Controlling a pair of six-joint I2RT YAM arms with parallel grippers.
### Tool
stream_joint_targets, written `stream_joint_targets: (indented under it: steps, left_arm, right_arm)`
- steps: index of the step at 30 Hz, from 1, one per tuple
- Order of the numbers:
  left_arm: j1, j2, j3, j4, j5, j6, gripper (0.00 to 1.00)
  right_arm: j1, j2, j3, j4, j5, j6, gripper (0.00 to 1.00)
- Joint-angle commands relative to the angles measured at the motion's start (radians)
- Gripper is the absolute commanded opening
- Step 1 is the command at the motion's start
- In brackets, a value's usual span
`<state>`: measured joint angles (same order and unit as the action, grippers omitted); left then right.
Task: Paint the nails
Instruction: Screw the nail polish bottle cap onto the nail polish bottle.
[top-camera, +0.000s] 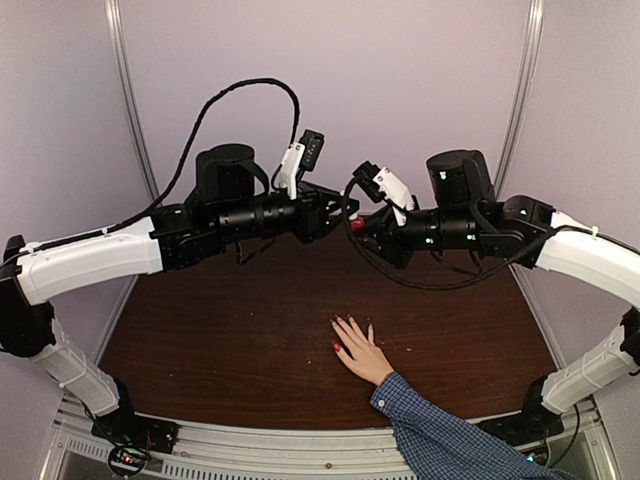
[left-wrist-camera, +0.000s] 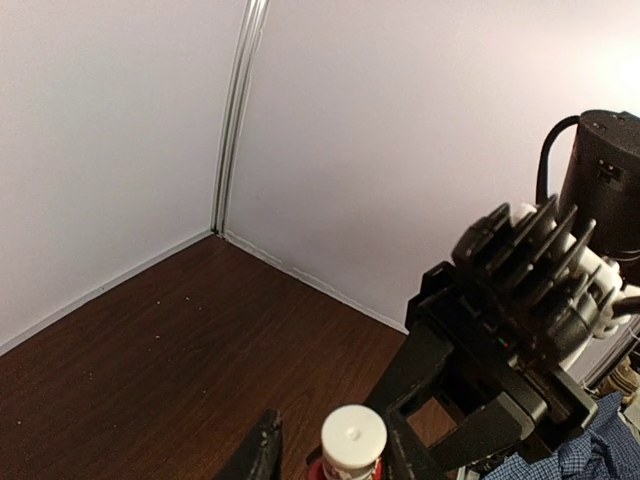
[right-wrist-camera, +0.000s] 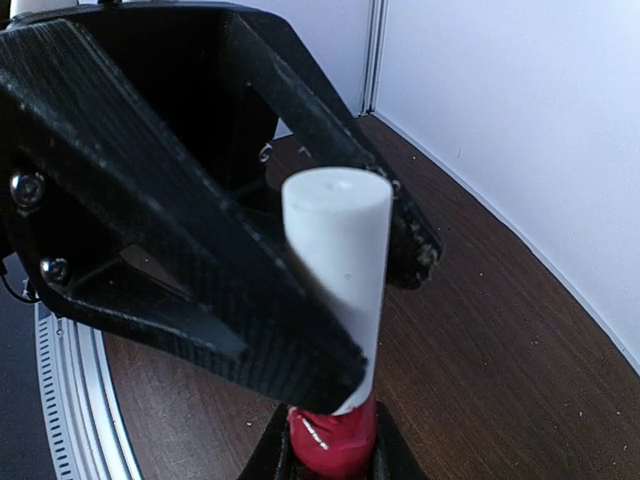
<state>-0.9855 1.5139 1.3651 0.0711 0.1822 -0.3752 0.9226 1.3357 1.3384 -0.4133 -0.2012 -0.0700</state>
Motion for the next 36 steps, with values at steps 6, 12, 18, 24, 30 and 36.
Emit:
stream_joint_targets:
  steps: [6,12,18,24,30,36]
  left_arm:
    - [-0.001,0.023,0.031,0.043,-0.003,-0.041,0.20]
    - [0.002,-0.010,0.027,0.009,0.017,-0.004,0.08]
    - [0.004,-0.027,0.014,0.004,0.134,0.022,0.03]
    - [0.004,-0.050,-0.026,0.066,0.303,0.041,0.00]
    - [0.004,-0.043,-0.024,0.100,0.535,0.056,0.00]
    - [0.004,-0.032,-0.020,0.133,0.705,0.067,0.00]
  right_arm:
    - [0.009,0.013,0.052,0.000,0.066,0.007,0.00]
    - [0.009,0.000,0.065,-0.013,0.039,-0.016,0.00]
    - [-0.002,-0.011,0.071,0.001,-0.098,-0.026,0.00]
    - [-0.027,-0.040,0.069,0.029,-0.279,-0.035,0.00]
    - [-0.044,-0.059,0.081,0.037,-0.530,-0.073,0.00]
    - [-0.045,-0.060,0.088,0.053,-0.709,-0.086,0.00]
